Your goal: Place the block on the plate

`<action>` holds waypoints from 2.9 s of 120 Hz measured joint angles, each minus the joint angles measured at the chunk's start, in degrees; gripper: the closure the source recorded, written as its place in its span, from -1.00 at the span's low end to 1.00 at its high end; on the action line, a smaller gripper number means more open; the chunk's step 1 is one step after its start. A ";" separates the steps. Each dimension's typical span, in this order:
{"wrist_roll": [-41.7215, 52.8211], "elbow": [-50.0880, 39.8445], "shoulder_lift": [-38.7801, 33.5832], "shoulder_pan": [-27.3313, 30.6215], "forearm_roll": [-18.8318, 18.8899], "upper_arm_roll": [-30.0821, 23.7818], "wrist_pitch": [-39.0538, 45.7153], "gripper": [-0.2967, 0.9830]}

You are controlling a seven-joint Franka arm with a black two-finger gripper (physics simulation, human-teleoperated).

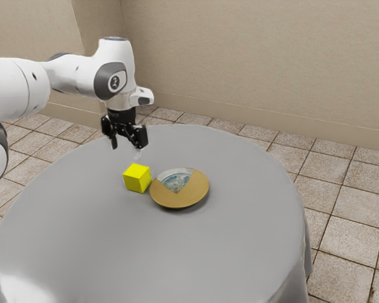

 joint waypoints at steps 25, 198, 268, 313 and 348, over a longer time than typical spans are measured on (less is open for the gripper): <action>1.31 -0.65 5.62 1.85 -4.03 0.00 7.60 -0.54; -2.49 0.34 13.93 3.21 -5.62 0.08 18.32 -0.10; -4.43 2.41 9.04 -4.49 -3.73 -2.14 14.23 -0.01; -5.78 0.02 9.45 -5.87 -4.35 -3.33 13.83 -0.28; -6.54 -0.72 -4.86 -5.96 -3.58 -3.31 5.52 -0.47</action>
